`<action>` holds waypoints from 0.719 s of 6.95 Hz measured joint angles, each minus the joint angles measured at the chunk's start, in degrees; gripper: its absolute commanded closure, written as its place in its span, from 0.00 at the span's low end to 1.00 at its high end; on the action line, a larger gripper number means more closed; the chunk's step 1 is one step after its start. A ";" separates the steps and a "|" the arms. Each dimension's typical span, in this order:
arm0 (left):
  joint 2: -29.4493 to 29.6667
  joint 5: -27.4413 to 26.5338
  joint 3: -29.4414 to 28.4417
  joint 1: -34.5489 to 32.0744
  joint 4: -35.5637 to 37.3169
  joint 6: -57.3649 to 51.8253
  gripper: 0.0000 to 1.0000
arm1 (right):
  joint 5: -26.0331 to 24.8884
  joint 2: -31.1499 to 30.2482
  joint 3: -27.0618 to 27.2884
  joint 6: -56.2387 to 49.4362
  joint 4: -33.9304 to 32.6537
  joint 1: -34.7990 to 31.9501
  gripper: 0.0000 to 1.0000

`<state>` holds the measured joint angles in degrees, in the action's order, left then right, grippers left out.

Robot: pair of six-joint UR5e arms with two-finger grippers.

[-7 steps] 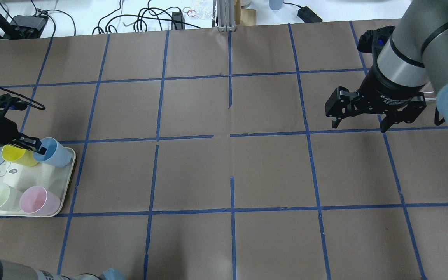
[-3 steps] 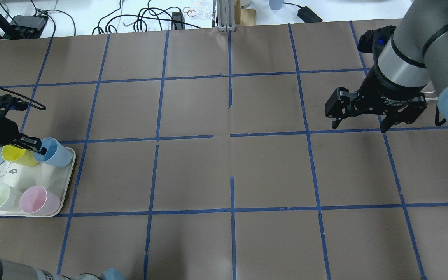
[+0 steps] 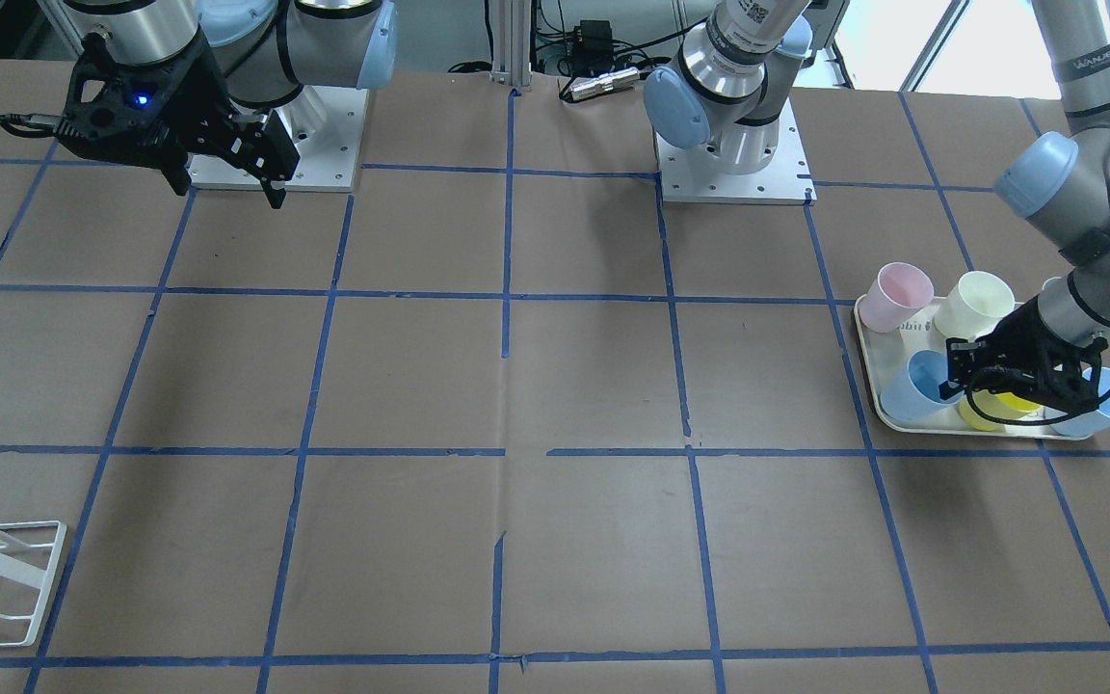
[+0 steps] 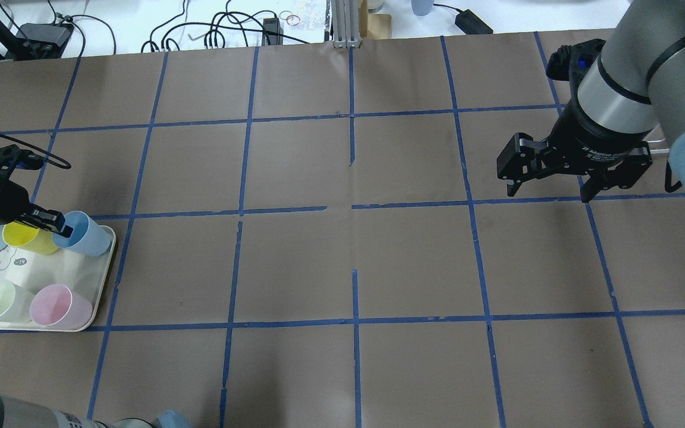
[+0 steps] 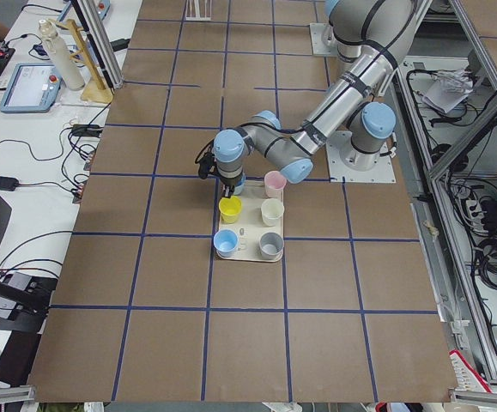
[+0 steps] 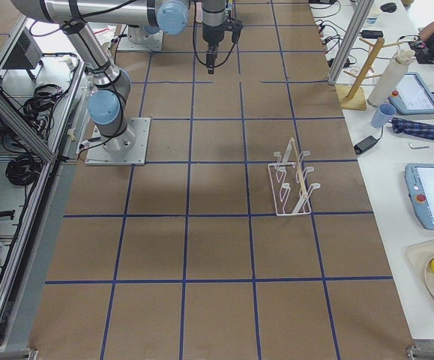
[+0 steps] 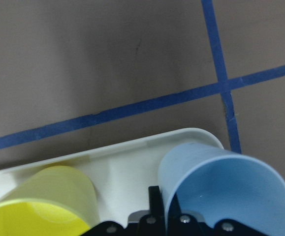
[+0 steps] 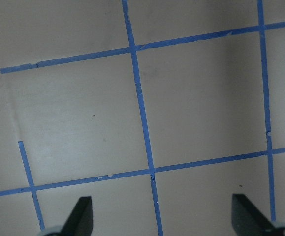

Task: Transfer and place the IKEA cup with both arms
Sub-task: 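Set the cup upright on the tray beside the yellow cup and open the left gripper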

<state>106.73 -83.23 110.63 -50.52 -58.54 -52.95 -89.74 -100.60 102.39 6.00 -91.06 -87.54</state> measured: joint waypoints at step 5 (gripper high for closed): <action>-2.15 0.02 -2.08 -0.58 -6.68 2.01 0.13 | -0.30 0.08 0.22 -0.01 -0.34 0.00 0.00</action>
<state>104.57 -83.21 108.55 -51.10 -65.21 -50.94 -90.04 -100.52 102.61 5.99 -91.41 -87.54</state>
